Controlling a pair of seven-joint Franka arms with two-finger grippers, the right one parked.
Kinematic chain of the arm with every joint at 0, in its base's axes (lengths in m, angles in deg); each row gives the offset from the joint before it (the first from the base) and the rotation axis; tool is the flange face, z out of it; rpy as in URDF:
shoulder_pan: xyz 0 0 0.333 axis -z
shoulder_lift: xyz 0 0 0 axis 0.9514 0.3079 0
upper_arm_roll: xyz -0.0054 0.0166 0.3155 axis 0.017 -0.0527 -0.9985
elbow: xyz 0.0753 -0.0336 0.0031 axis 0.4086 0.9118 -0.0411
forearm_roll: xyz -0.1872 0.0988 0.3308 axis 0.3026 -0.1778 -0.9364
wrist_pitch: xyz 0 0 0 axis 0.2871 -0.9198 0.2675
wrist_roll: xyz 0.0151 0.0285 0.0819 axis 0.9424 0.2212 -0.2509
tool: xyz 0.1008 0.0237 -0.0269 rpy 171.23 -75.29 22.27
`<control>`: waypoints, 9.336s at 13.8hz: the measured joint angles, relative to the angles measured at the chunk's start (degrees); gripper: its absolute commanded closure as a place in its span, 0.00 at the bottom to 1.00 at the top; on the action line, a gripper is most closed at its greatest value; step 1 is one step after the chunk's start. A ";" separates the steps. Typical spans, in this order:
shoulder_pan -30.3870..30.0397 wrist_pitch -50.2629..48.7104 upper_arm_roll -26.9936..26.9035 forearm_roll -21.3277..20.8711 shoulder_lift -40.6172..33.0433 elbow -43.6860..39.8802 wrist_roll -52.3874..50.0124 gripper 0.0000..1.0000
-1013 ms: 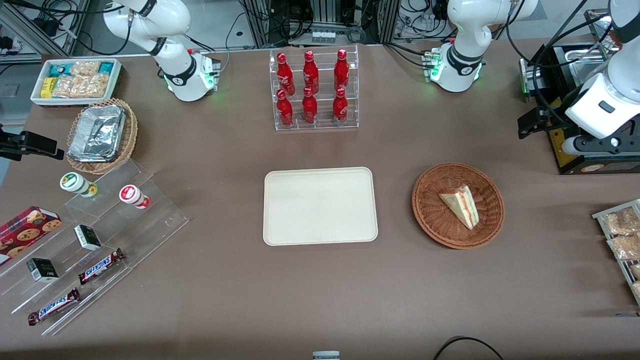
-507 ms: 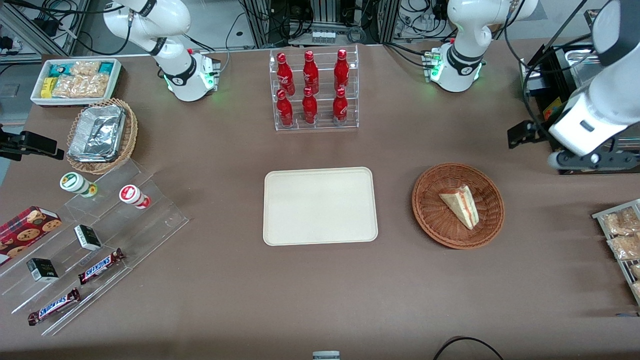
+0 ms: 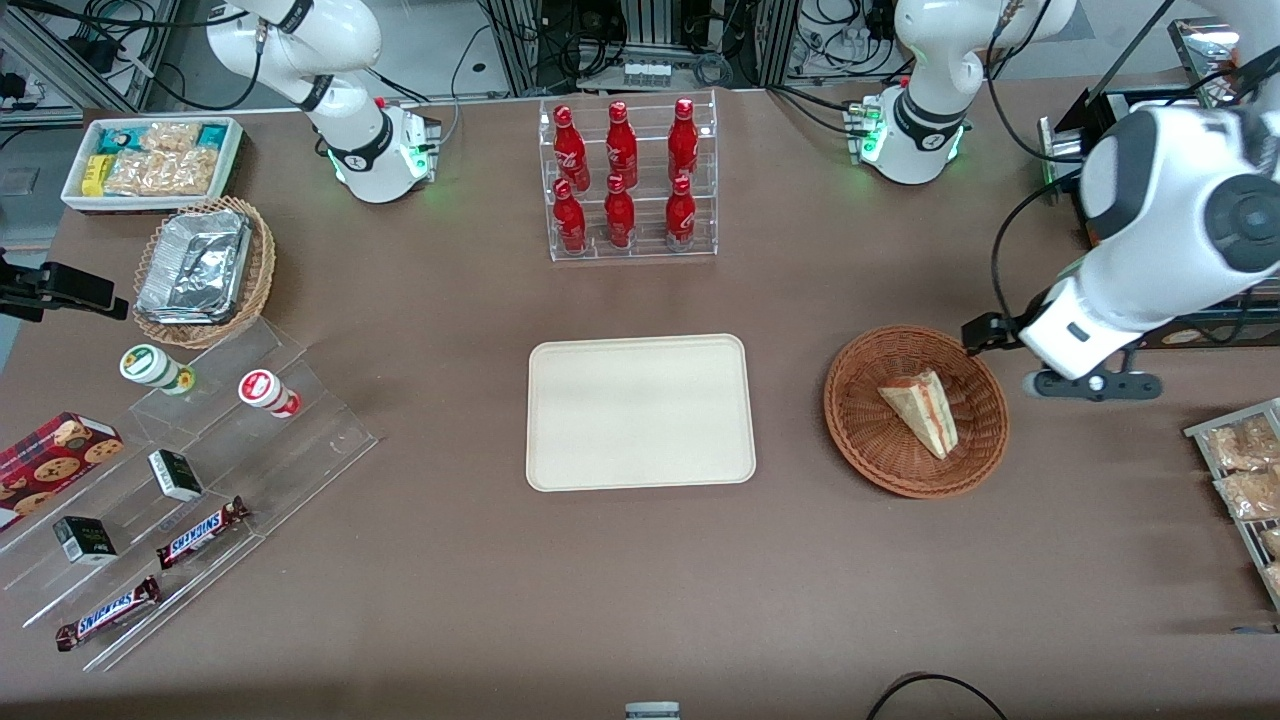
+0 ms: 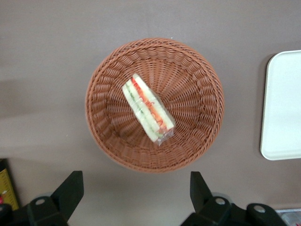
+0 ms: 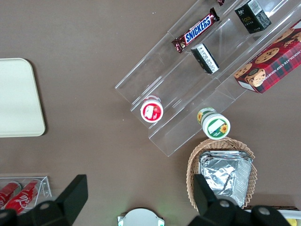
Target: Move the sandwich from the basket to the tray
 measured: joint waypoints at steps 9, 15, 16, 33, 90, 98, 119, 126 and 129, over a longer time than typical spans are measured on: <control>0.22 25.31 1.37 0.12 -1.54 18.28 -8.33 0.00; 0.24 37.78 2.58 0.15 -1.50 25.18 -26.92 0.00; 0.24 40.24 2.62 0.15 -1.43 26.64 -30.40 0.00; 0.24 37.86 2.75 -0.70 8.43 20.70 -47.57 0.00; 31.24 5.48 15.86 -19.99 49.78 -40.12 -62.49 0.01; 31.30 4.29 16.42 -18.47 49.36 -43.10 -62.53 0.00; 16.75 -15.34 15.60 -14.29 30.15 -41.43 -42.42 0.00; 5.25 -15.10 15.56 -12.69 21.55 -31.16 -27.31 0.00; 2.28 -15.11 15.44 -12.00 17.89 -27.71 -20.62 0.00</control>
